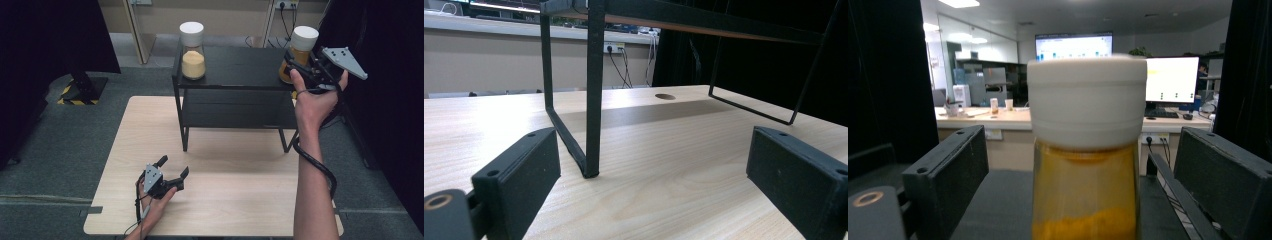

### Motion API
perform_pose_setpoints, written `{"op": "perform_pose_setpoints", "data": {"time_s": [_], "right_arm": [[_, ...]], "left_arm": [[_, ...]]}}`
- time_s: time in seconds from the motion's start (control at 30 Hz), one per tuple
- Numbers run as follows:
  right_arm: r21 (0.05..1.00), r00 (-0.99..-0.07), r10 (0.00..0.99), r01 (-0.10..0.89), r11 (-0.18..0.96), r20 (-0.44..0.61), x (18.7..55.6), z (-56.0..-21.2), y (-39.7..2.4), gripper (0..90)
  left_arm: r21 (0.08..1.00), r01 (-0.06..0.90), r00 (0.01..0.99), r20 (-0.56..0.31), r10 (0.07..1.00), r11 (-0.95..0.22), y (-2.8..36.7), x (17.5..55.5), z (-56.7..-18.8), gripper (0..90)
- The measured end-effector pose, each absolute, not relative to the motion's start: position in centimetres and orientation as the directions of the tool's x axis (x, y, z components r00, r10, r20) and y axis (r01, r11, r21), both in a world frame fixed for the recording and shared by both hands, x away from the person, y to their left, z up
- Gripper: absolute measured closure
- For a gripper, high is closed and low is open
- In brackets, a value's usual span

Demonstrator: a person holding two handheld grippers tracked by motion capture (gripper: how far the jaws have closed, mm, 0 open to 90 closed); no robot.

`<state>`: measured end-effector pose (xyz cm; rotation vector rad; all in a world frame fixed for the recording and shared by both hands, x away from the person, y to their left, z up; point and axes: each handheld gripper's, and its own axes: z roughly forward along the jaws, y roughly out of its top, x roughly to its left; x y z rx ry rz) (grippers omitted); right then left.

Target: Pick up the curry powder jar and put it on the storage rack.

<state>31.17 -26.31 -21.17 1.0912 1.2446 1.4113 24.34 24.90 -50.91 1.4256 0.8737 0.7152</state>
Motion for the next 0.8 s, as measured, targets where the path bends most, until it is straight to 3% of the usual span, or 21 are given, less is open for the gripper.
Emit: {"op": "perform_pose_setpoints", "data": {"time_s": [0.8], "right_arm": [[0.993, -0.239, 0.971, -0.107, -0.05, 0.023, 26.4, -24.8, -26.7, 7.1]], "left_arm": [[0.995, 0.087, 0.521, -0.08, 0.85, 0.04, 24.8, 24.3, -50.9, 6.5]]}}
